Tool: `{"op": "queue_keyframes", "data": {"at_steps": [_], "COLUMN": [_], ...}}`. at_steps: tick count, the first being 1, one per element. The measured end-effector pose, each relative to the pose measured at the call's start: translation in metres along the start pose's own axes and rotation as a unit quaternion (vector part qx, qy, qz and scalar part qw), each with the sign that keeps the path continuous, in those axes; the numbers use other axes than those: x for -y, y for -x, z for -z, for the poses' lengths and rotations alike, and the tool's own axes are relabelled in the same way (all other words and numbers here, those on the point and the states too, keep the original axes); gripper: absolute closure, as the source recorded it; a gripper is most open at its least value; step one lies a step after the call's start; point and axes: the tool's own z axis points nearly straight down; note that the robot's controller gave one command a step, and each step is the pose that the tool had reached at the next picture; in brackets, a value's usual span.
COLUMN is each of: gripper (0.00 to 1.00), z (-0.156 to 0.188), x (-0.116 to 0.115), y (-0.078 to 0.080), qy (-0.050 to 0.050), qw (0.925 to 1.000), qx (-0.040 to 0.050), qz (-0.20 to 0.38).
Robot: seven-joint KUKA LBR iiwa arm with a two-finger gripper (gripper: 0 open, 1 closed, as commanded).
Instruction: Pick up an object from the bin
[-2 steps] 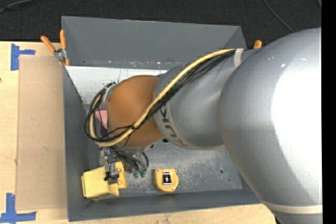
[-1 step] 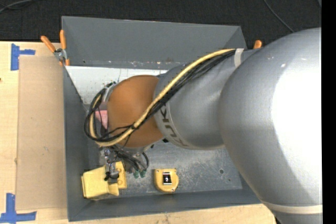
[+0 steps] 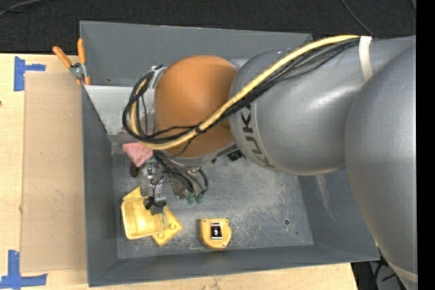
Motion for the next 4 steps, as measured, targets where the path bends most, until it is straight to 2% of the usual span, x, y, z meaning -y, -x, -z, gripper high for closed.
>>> {"op": "queue_keyframes", "data": {"at_steps": [1, 2, 3, 4], "gripper": [1.0, 1.0, 1.0, 1.0], "z": [0.082, 0.095, 0.063, 0.097], "x": [0.0, 0.0, 0.01, 0.01], "y": [-0.017, -0.017, -0.014, -0.016], "qy": [-0.001, 0.002, -0.001, 0.0], "qw": [0.9998, 0.9998, 1.0, 0.9994], "qx": [-0.0035, 0.0054, -0.006, 0.0023], "qz": [-0.019, -0.021, 0.005, 0.033]}}
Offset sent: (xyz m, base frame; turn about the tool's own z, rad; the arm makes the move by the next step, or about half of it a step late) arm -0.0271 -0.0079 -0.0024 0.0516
